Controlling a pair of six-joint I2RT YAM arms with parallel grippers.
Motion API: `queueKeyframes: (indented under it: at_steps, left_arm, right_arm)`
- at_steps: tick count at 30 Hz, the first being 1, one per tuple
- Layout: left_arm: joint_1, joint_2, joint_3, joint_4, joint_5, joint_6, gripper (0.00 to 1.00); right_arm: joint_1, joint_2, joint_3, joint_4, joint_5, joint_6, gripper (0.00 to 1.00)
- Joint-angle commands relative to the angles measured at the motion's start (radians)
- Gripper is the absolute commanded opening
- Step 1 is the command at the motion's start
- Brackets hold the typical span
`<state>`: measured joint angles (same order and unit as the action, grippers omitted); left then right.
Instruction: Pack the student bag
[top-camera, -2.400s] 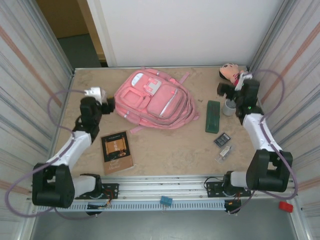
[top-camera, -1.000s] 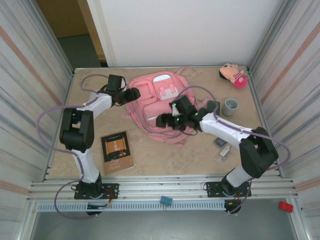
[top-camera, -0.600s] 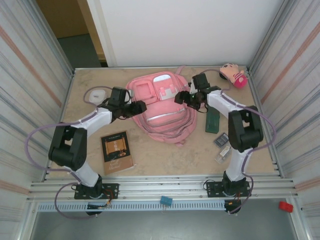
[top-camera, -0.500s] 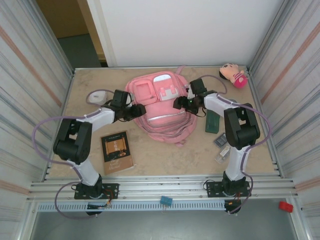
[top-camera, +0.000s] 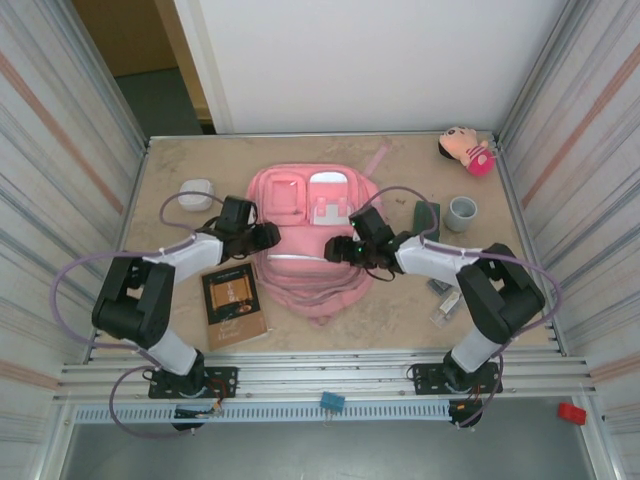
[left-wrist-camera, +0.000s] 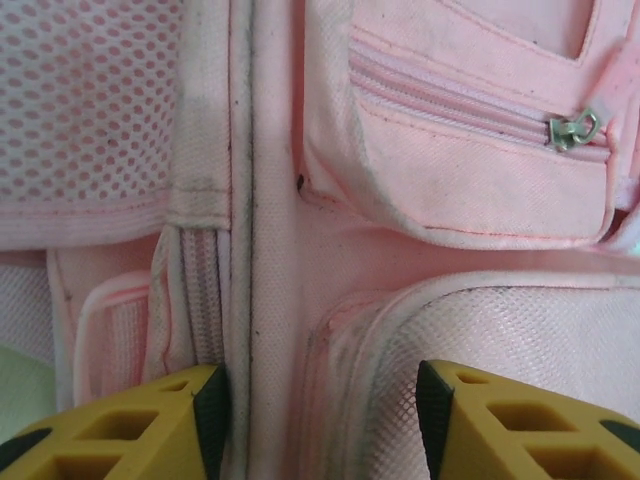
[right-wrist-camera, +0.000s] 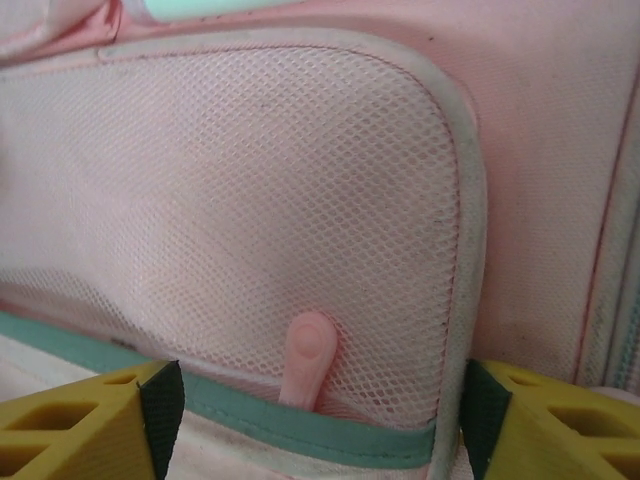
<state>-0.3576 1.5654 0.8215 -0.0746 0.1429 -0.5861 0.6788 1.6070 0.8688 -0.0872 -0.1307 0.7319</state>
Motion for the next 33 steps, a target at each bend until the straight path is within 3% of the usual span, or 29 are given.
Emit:
queueKeyframes:
  at_steps: [1, 6, 9, 11, 15, 18, 21, 26, 33]
  left_arm:
    - [-0.046, -0.103, -0.023, -0.133, 0.006, 0.026, 0.59]
    - [-0.054, -0.303, 0.060, -0.234, -0.032, 0.171, 0.61]
    - [-0.101, -0.396, 0.093, -0.225, -0.053, 0.362, 0.65]
    - [-0.141, -0.427, 0.093, -0.192, -0.034, 0.523, 0.66]
    - [-0.255, -0.388, 0.081, -0.154, 0.025, 0.882, 0.66]
    - [-0.340, -0.297, 0.120, -0.239, 0.114, 1.142, 0.70]
    - [-0.372, -0.209, 0.135, -0.277, 0.163, 1.314, 0.76]
    - [-0.379, -0.094, 0.171, -0.330, 0.251, 1.455, 0.77]
    - [-0.424, -0.016, 0.148, -0.237, 0.106, 1.518, 0.80]
  right_arm:
    - [0.057, -0.096, -0.028, -0.120, 0.022, 0.078, 0.75]
    - [-0.022, -0.319, -0.017, -0.253, 0.061, 0.006, 0.79]
    - [-0.127, -0.432, -0.031, -0.259, 0.004, -0.054, 0.81]
    - [-0.210, -0.472, -0.050, -0.221, -0.098, -0.081, 0.81]
    - [-0.293, -0.495, -0.104, -0.115, -0.235, -0.090, 0.81]
    - [-0.300, -0.492, -0.139, -0.064, -0.283, -0.080, 0.80]
    - [-0.301, -0.499, -0.190, -0.002, -0.305, -0.064, 0.80]
    - [-0.290, -0.513, -0.243, 0.050, -0.297, -0.037, 0.80]
    - [-0.286, -0.556, -0.290, 0.055, -0.290, -0.043, 0.80]
